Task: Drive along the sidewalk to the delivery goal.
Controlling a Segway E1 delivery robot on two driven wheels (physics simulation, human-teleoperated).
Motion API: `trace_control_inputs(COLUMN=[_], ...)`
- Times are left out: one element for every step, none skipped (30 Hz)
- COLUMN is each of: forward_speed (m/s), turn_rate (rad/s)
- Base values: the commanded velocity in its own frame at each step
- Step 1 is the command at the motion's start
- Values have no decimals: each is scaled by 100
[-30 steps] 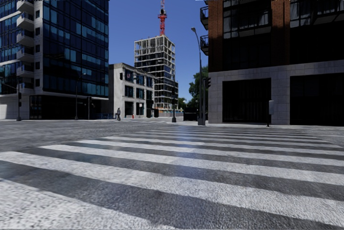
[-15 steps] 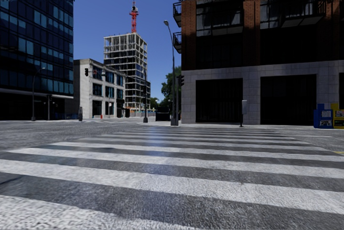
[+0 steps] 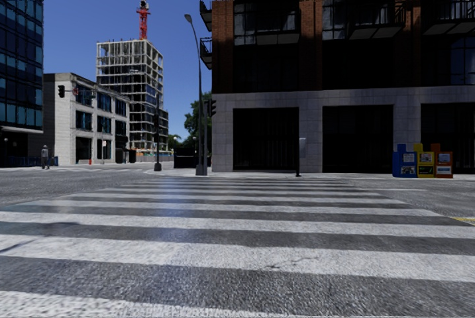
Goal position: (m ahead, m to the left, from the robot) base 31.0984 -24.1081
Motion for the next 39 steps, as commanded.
trace_control_inputs(forward_speed=[200,200,200,200,200,200,198,197,197,197,196,194,192,192,189,188,188,188,188,188,188,188,188,188,188,188,188,190,191,191,192,192,192,192,192,192,192,192,192], turn_rate=[-42,-42,-42,-42,-42,-42,-42,-42,-42,-42,-42,-42,-42,-42,-42,-42,-42,-42,-42,-42,-42,-42,-38,-37,-36,-36,-30,0,0,0,0,0,0,0,0,0,0,0,0])
